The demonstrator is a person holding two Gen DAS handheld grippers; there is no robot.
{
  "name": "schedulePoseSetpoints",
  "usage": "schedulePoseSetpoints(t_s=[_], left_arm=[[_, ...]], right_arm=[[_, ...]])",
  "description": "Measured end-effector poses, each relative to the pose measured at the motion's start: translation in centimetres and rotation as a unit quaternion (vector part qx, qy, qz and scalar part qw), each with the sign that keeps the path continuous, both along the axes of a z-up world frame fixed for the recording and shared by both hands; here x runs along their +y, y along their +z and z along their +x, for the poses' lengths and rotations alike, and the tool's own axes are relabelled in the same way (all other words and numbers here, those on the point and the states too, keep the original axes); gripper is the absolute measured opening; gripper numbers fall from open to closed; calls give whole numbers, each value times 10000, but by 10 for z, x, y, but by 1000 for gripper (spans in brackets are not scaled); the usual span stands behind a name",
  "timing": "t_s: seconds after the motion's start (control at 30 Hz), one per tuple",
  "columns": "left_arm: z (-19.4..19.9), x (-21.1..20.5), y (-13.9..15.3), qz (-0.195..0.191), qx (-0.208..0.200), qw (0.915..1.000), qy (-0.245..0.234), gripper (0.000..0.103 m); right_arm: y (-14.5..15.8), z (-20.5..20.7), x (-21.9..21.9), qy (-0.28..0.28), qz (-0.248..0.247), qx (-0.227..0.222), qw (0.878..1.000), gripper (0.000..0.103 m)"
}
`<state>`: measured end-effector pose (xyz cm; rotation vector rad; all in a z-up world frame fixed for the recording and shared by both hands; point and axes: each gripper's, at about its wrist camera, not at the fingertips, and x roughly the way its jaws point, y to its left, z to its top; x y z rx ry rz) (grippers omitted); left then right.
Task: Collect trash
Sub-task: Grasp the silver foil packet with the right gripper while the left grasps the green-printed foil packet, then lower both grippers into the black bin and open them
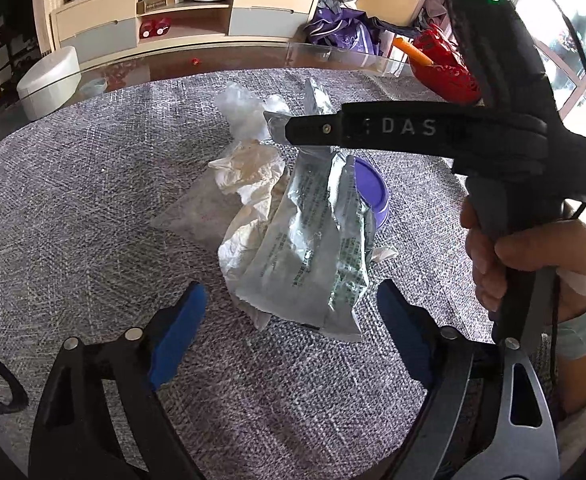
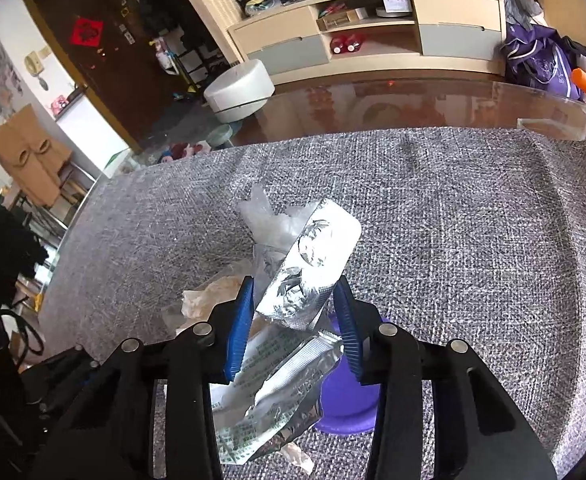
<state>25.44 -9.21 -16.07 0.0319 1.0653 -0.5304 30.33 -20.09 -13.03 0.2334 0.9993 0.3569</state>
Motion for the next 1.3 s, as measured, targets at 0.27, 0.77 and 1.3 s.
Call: schedulePoseSetpoints(t_s=[0.27,0.77,1.3], left_arm=[[3,-9,-6,-14,15,10000,-53,76],[-8,-16,-12,255,-71,9994,-237,61],[-61,27,42,139,-640,9978,56,61]], right_arm=[[23,-8,-19,-167,58,-274,9995,40],[25,-18,-32,-243,95,-329,9991,40],[61,-84,-36,-258,15,-647,9976,40]])
